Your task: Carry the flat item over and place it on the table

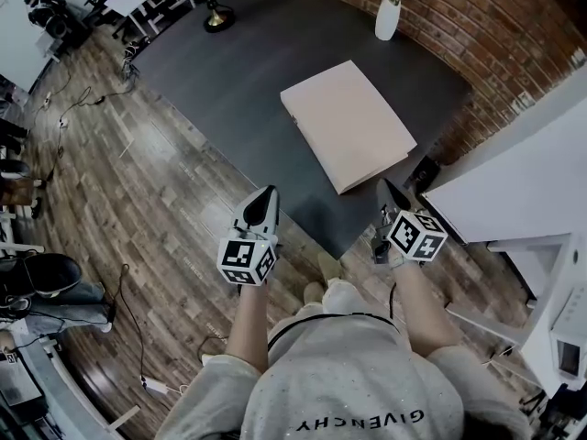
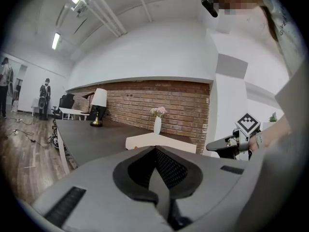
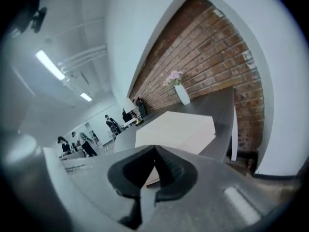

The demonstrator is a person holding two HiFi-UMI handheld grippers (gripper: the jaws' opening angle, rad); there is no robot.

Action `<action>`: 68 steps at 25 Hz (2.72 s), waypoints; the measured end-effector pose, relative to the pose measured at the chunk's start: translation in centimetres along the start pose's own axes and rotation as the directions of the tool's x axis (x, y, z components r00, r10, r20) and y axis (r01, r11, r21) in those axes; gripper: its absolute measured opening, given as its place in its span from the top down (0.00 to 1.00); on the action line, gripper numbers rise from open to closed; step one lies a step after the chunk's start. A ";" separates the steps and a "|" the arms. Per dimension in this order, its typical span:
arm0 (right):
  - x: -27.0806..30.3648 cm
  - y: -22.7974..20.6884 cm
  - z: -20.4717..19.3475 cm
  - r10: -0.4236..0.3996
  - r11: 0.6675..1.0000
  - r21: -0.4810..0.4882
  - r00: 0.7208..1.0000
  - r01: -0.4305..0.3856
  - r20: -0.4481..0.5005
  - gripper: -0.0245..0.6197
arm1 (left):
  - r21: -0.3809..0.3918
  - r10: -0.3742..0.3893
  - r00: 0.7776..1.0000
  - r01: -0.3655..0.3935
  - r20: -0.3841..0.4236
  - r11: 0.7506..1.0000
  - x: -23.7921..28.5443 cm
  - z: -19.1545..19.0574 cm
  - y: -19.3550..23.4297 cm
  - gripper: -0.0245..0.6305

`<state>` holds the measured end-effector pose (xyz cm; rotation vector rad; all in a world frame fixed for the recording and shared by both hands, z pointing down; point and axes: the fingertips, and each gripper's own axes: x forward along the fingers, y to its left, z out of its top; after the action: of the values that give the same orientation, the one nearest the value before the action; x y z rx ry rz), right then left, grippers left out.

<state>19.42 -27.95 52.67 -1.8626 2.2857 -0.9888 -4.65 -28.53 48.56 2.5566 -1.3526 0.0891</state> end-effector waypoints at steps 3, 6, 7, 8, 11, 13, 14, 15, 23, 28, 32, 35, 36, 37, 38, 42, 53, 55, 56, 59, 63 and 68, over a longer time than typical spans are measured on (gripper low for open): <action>-1.1 0.6 1.0 0.038 0.991 -0.130 0.999 -0.034 0.024 0.97 | 0.007 0.006 1.000 -0.006 0.008 1.000 -0.3 0.4 0.0 0.96; -2.2 1.2 2.2 0.071 0.971 -0.234 0.996 -0.058 0.050 0.97 | 0.011 0.013 1.000 -0.013 0.019 1.000 -0.6 0.8 0.0 0.96; -2.5 1.4 2.6 0.080 0.963 -0.261 0.995 -0.061 0.060 0.97 | 0.012 0.015 1.000 -0.015 0.023 1.000 -0.6 1.0 -0.1 0.96; -2.8 1.6 3.0 0.087 0.957 -0.283 0.994 -0.064 0.069 0.97 | 0.014 0.016 1.000 -0.016 0.027 1.000 -0.7 1.1 -0.1 0.96; -3.6 1.9 4.1 0.106 0.942 -0.329 0.990 -0.070 0.094 0.97 | 0.021 0.020 0.999 -0.020 0.040 1.000 -0.9 1.7 -0.3 0.96; -4.1 2.0 4.7 0.116 0.935 -0.348 0.987 -0.072 0.108 0.97 | 0.025 0.023 0.999 -0.024 0.049 0.999 -1.0 2.0 -0.5 0.96; -4.4 2.1 4.9 0.120 0.932 -0.356 0.986 -0.073 0.112 0.97 | 0.026 0.023 0.998 -0.025 0.053 0.999 -1.1 2.1 -0.6 0.96; -4.7 2.1 5.0 0.124 0.929 -0.363 0.986 -0.074 0.116 0.97 | 0.028 0.023 0.998 -0.025 0.057 0.999 -1.1 2.3 -0.7 0.96; -5.9 3.1 6.5 0.142 0.893 -0.444 0.982 -0.072 0.127 0.97 | 0.042 0.015 0.997 -0.019 0.082 0.999 -1.2 3.6 -1.5 0.96; -6.3 3.3 7.4 0.160 0.891 -0.446 0.977 -0.081 0.143 0.97 | 0.051 0.017 0.996 -0.022 0.092 0.998 -1.2 4.1 -1.8 0.96; -6.4 3.6 8.1 0.174 0.890 -0.447 0.973 -0.089 0.152 0.97 | 0.055 0.019 0.994 -0.025 0.104 0.998 -1.0 4.7 -1.8 0.96; -6.4 3.8 8.4 0.182 0.890 -0.446 0.971 -0.096 0.153 0.97 | 0.059 0.016 0.994 -0.023 0.106 0.998 -0.9 5.0 -1.8 0.96; -6.3 3.9 8.5 0.184 0.889 -0.447 0.971 -0.098 0.153 0.97 | 0.059 0.015 0.994 -0.022 0.107 0.998 -0.8 5.1 -1.8 0.96; -6.3 3.9 8.6 0.185 0.889 -0.447 0.971 -0.099 0.152 0.97 | 0.060 0.014 0.994 -0.020 0.109 0.998 -0.7 5.3 -1.7 0.96; -6.2 4.0 8.7 0.186 0.888 -0.448 0.971 -0.100 0.152 0.97 | 0.060 0.012 0.994 -0.018 0.110 0.998 -0.5 5.4 -1.7 0.96; -6.0 4.1 9.0 0.188 0.885 -0.454 0.970 -0.100 0.154 0.97 | 0.062 0.007 0.994 -0.014 0.110 0.998 -0.2 5.7 -1.6 0.96; -5.4 3.9 9.2 0.178 0.877 -0.473 0.972 -0.086 0.154 0.97 | 0.054 0.011 0.995 -0.017 0.103 0.998 0.4 5.3 -0.9 0.97; -5.2 3.8 9.3 0.178 0.880 -0.467 0.972 -0.086 0.157 0.97 | 0.052 0.013 0.995 -0.018 0.102 0.998 0.5 5.2 -0.7 0.96; -5.1 3.8 9.2 0.178 0.881 -0.465 0.972 -0.086 0.156 0.97 | 0.050 0.014 0.995 -0.019 0.101 0.999 0.5 5.1 -0.6 0.96; -4.8 3.7 9.0 0.177 0.885 -0.457 0.973 -0.091 0.150 0.97 | 0.047 0.019 0.995 -0.023 0.097 0.999 0.6 4.9 -0.3 0.96; -4.5 3.6 8.7 0.176 0.887 -0.451 0.974 -0.096 0.140 0.97 | 0.045 0.020 0.995 -0.024 0.094 0.999 0.8 4.8 -0.1 0.96; -4.0 3.3 8.1 0.173 0.896 -0.431 0.977 -0.103 0.124 0.97 | 0.041 0.027 0.996 -0.030 0.087 0.999 0.9 4.6 0.2 0.96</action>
<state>20.89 -27.77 43.22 -1.7898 2.6419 -0.3224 -4.58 -30.53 44.31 2.6042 -1.4336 0.0119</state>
